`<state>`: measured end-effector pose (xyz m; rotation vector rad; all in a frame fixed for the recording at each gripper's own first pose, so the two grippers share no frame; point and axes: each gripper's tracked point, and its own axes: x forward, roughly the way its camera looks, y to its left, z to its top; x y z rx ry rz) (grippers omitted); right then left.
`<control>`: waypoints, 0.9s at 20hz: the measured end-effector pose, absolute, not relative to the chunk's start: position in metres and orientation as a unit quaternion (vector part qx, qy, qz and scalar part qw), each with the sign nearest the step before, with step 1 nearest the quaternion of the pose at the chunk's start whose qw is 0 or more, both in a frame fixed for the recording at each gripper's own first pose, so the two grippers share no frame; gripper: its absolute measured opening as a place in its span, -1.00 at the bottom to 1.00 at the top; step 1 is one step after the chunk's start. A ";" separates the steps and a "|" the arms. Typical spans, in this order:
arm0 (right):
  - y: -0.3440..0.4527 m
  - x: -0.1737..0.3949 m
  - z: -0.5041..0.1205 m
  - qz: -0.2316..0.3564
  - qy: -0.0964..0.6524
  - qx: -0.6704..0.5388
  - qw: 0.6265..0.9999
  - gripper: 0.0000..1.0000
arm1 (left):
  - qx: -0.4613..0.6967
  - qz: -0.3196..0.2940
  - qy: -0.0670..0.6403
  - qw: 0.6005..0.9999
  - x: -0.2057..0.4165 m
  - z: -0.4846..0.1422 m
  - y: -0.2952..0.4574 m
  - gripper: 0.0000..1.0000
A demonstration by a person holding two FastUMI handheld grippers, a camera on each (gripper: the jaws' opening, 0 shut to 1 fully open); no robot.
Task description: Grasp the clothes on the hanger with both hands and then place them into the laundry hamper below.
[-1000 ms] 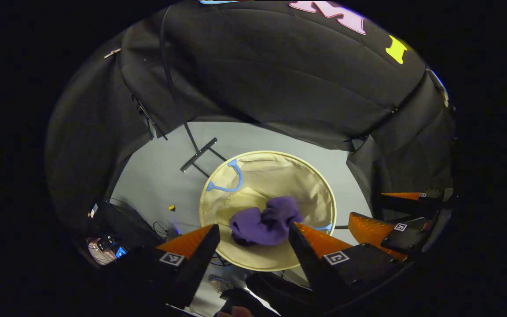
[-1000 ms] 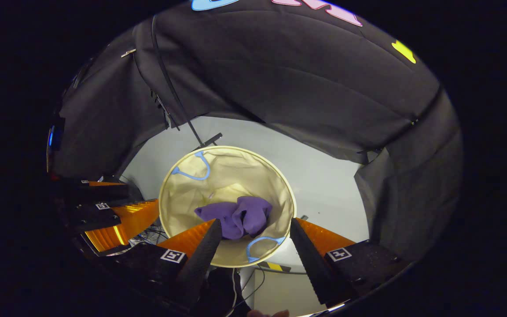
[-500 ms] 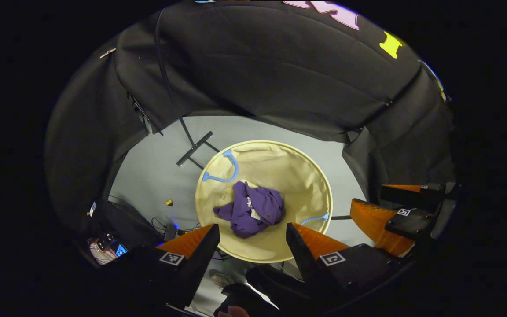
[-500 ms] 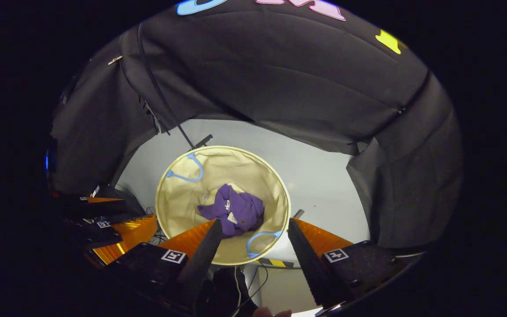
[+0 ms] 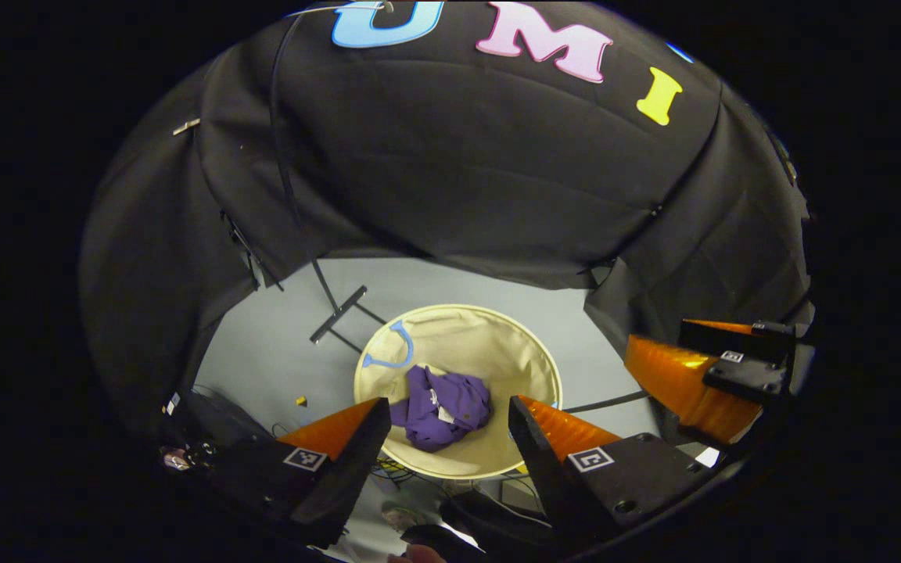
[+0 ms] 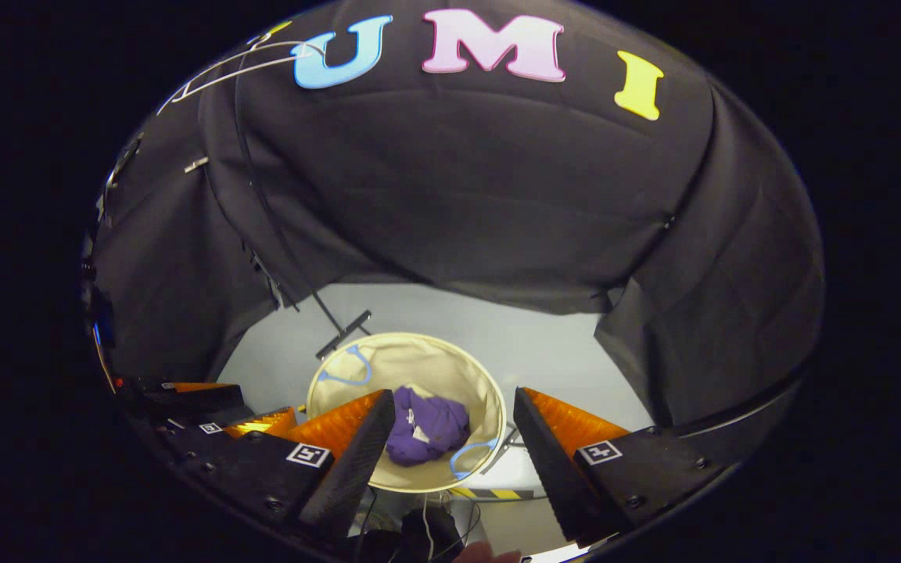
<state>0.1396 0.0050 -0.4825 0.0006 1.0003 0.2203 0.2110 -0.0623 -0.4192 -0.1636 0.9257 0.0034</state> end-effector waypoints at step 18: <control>-0.010 0.131 -0.160 0.028 0.181 0.016 0.983 0.98 | -0.032 -0.045 0.152 0.987 0.151 -0.134 -0.021 0.90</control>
